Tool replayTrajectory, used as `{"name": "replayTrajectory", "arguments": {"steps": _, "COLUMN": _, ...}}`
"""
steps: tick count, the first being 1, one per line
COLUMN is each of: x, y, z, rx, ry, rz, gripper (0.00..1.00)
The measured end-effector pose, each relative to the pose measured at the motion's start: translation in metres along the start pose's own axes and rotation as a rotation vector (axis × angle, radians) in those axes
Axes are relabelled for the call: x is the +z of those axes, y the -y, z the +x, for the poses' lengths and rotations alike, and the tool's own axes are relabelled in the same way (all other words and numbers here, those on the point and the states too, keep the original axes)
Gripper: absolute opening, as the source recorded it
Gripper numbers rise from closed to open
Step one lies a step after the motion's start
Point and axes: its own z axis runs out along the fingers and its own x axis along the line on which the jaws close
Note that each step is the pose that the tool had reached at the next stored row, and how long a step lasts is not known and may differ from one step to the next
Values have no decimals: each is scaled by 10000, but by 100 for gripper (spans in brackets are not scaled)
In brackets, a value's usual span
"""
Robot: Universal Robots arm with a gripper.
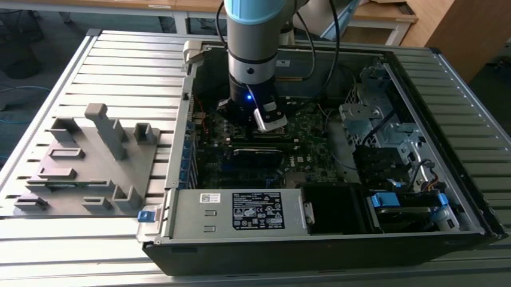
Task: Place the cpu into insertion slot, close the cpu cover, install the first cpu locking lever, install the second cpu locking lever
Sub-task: 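Install the second cpu locking lever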
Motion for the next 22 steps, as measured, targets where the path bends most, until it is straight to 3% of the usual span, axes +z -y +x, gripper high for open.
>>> {"name": "replayTrajectory", "arguments": {"steps": 22, "x": 30, "y": 29, "z": 19, "rx": 17, "ry": -62, "rz": -475, "gripper": 10}}
